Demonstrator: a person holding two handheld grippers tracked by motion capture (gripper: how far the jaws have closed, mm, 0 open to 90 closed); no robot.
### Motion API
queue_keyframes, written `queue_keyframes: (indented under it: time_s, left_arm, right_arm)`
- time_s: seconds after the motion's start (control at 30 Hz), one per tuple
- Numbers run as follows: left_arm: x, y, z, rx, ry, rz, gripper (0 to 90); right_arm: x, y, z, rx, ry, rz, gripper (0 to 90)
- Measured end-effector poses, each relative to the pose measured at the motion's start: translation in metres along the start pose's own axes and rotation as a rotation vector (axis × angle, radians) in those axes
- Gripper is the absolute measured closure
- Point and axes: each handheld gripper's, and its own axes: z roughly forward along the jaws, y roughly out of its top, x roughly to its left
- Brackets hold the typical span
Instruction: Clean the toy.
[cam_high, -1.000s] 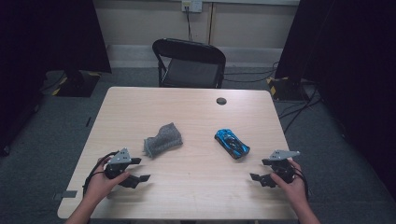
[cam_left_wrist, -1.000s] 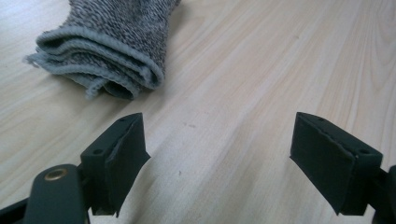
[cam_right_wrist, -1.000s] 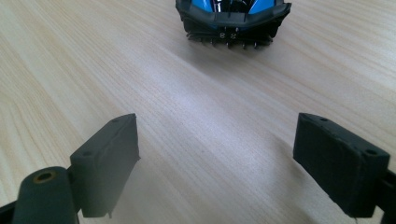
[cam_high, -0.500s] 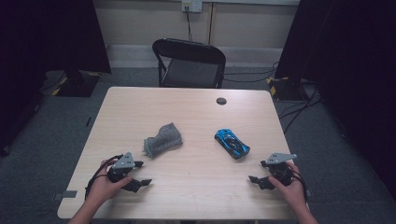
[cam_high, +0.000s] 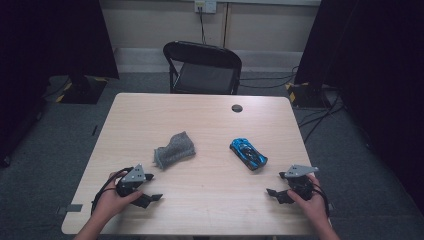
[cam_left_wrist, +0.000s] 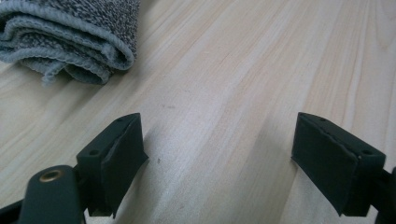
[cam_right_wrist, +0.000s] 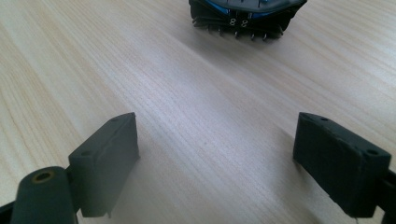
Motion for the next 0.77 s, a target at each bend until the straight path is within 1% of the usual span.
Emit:
queue_keyframes:
  time_s: [0.1, 0.23, 0.33, 0.77]
  left_arm:
    - [-0.0009, -0.0002, 0.0006, -0.005, -0.003, -0.008, 16.2]
    - [-0.0010, 0.0002, 0.0002, 0.010, 0.000, 0.017, 15.6]
    - [-0.0018, 0.0000, 0.0011, 0.004, 0.001, 0.016, 15.3]
    - [-0.0022, 0.0000, 0.0014, 0.005, 0.001, 0.014, 14.4]
  right_arm:
    - [-0.0003, -0.0008, 0.0000, -0.006, 0.000, -0.002, 13.2]
    - [-0.0008, -0.0021, 0.0003, -0.017, 0.003, -0.001, 12.7]
    - [-0.0007, -0.0022, 0.0005, -0.017, -0.003, -0.001, 12.2]
    - [-0.0010, -0.0021, 0.0009, -0.016, -0.002, -0.001, 11.5]
